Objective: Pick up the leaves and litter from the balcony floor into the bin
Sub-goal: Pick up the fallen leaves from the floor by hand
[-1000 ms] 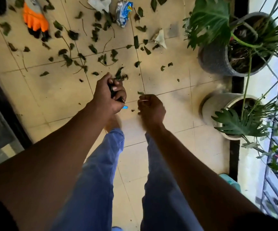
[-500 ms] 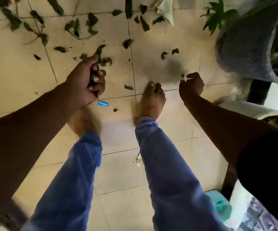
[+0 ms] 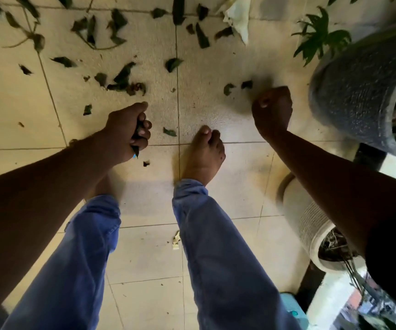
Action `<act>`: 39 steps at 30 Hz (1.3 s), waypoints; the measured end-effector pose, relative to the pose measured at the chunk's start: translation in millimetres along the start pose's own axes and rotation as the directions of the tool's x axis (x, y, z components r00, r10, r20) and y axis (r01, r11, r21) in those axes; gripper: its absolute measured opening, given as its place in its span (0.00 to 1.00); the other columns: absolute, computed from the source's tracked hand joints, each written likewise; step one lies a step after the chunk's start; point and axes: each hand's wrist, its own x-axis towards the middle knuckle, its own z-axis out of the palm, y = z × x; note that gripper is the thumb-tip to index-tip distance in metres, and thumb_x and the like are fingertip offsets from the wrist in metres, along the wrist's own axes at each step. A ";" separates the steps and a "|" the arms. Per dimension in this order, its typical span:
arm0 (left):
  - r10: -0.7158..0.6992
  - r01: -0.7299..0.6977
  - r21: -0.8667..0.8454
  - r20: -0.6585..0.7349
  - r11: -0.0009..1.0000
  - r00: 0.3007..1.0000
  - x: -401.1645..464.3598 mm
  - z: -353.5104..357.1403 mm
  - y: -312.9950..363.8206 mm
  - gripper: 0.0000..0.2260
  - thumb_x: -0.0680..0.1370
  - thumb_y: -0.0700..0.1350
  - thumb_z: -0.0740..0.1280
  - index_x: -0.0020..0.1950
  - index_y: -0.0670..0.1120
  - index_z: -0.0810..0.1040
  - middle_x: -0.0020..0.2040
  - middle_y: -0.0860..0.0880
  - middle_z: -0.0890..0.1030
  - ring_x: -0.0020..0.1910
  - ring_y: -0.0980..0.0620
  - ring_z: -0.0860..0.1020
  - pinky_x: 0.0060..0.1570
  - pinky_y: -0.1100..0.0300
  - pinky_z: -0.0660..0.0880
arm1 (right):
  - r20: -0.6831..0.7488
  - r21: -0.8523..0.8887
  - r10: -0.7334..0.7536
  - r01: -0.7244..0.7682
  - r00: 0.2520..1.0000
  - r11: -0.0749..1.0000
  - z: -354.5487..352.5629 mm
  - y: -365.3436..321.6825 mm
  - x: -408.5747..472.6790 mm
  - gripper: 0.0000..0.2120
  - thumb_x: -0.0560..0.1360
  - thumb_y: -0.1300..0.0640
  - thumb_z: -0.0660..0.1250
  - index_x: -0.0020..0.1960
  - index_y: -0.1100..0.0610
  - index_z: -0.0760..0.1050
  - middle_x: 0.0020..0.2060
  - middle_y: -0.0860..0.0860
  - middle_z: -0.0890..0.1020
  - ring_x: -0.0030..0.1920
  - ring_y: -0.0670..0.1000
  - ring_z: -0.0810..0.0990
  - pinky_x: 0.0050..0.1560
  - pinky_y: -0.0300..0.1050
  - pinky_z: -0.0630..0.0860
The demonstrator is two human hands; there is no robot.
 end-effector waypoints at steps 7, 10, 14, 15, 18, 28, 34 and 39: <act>0.044 -0.040 -0.039 0.093 0.998 0.995 2.9 17.3 23.9 0.18 0.84 0.53 0.61 0.35 0.51 0.66 0.29 0.54 0.69 0.20 0.60 0.64 0.16 0.67 0.57 | 0.101 -0.219 -0.420 0.432 0.902 0.875 16.7 -22.9 28.2 0.02 0.77 0.61 0.68 0.45 0.57 0.79 0.56 0.55 0.77 0.57 0.56 0.76 0.53 0.38 0.71; 0.049 -0.044 -0.055 0.095 0.998 0.994 2.9 14.5 25.1 0.18 0.83 0.53 0.62 0.34 0.51 0.66 0.29 0.54 0.69 0.21 0.60 0.64 0.16 0.67 0.56 | 0.120 -0.222 -0.377 0.395 0.919 0.892 20.5 -25.1 27.0 0.04 0.77 0.63 0.66 0.48 0.59 0.79 0.51 0.55 0.80 0.53 0.57 0.78 0.51 0.47 0.78; 0.029 -0.021 -0.083 0.107 0.996 0.994 4.1 2.1 17.7 0.19 0.83 0.56 0.63 0.34 0.51 0.67 0.29 0.54 0.69 0.22 0.60 0.64 0.17 0.67 0.57 | 0.102 -0.111 -0.328 0.338 0.939 0.935 20.1 -30.3 14.5 0.04 0.78 0.61 0.65 0.53 0.58 0.76 0.43 0.52 0.83 0.44 0.53 0.81 0.45 0.48 0.79; 0.023 -0.014 -0.088 0.104 0.996 0.994 4.3 -1.8 14.7 0.19 0.83 0.56 0.63 0.34 0.51 0.67 0.29 0.54 0.69 0.22 0.60 0.64 0.17 0.67 0.57 | 0.110 -0.071 -0.331 0.340 0.937 0.938 21.1 -33.5 10.4 0.08 0.78 0.61 0.65 0.56 0.58 0.75 0.44 0.51 0.84 0.44 0.52 0.82 0.45 0.46 0.79; 0.011 -0.001 -0.106 0.091 0.994 0.996 5.2 -13.3 4.9 0.19 0.83 0.54 0.62 0.34 0.51 0.67 0.29 0.54 0.69 0.21 0.60 0.64 0.16 0.67 0.56 | 0.160 0.008 -0.348 0.351 0.924 0.936 26.5 -44.7 -0.9 0.17 0.76 0.62 0.62 0.64 0.53 0.73 0.46 0.48 0.85 0.46 0.49 0.82 0.47 0.43 0.77; -0.009 0.024 -0.186 0.081 0.982 0.997 3.3 -55.8 -9.5 0.19 0.83 0.53 0.62 0.34 0.50 0.66 0.29 0.54 0.69 0.21 0.60 0.65 0.16 0.67 0.57 | 0.111 -0.096 -0.043 0.053 0.993 0.994 49.4 -69.9 -22.0 0.13 0.72 0.67 0.63 0.46 0.53 0.82 0.46 0.50 0.85 0.49 0.52 0.82 0.45 0.38 0.67; 0.022 -0.002 -0.253 0.079 0.968 0.997 -0.5 -79.3 -2.5 0.19 0.83 0.53 0.63 0.33 0.50 0.67 0.29 0.54 0.69 0.21 0.61 0.65 0.16 0.68 0.57 | 0.413 0.033 -0.326 0.343 0.850 0.939 89.1 -110.6 -105.6 0.10 0.71 0.64 0.71 0.42 0.49 0.79 0.53 0.42 0.71 0.45 0.46 0.78 0.47 0.43 0.77; 0.015 -0.001 -0.259 0.050 0.966 0.999 -8.6 -98.7 -4.2 0.18 0.82 0.53 0.64 0.33 0.50 0.67 0.28 0.54 0.69 0.21 0.61 0.65 0.16 0.68 0.55 | 0.531 -0.059 -0.398 0.501 0.748 0.863 118.6 -113.7 -133.8 0.11 0.70 0.73 0.66 0.46 0.59 0.76 0.53 0.54 0.73 0.44 0.60 0.80 0.44 0.54 0.78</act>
